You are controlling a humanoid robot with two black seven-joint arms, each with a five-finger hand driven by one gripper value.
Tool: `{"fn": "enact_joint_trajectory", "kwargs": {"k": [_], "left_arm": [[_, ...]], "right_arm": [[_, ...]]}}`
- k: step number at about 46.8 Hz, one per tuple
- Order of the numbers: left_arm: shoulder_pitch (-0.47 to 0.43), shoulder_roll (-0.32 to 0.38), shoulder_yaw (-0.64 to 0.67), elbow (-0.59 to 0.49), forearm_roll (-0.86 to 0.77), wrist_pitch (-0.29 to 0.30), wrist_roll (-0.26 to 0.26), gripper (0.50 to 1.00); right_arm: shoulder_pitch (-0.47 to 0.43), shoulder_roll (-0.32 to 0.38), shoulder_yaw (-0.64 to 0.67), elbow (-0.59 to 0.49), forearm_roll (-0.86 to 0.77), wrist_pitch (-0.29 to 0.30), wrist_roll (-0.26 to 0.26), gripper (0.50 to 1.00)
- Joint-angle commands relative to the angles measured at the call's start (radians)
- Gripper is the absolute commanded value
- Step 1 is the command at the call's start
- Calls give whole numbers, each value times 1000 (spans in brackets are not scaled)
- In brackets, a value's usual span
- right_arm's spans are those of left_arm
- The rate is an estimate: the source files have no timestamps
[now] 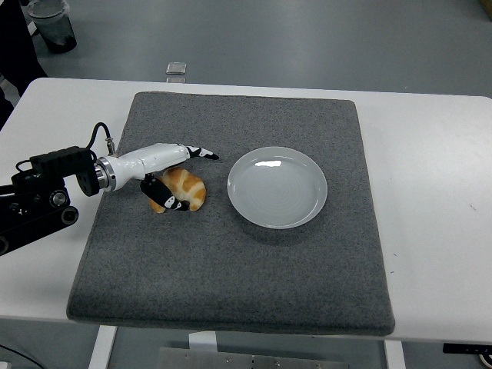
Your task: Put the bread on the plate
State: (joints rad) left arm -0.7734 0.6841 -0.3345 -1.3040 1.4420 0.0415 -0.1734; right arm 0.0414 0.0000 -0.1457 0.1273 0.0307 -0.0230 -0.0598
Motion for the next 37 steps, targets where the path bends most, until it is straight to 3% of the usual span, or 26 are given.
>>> {"fn": "enact_joint_trajectory", "kwargs": {"k": [1,4,9,21,27,31,37], "left_arm": [[-1,0,0,-1,0,0,0,986],[0,0,0,-1,0,-2,0,964],[-1,2,5,-1,5,-3,-1,844],[-1,3,17,-1,37,-2,-3,821],[-3,8,17,-4,37,-3,-3,763],[-6,11,15,-11,38,-2,-5,684],[-9,15,15,-14,38,-3,-8,671]], "right_arm": [[0,0,0,0,0,0,0,932],[0,0,0,0,0,0,-2,932],[0,0,0,0,0,0,0,930],[0,0,0,2,0,0,0,930],[0,0,0,0,0,0,0,932],[0,0,0,0,0,0,0,930],[0,0,0,0,0,0,0,930]]}}
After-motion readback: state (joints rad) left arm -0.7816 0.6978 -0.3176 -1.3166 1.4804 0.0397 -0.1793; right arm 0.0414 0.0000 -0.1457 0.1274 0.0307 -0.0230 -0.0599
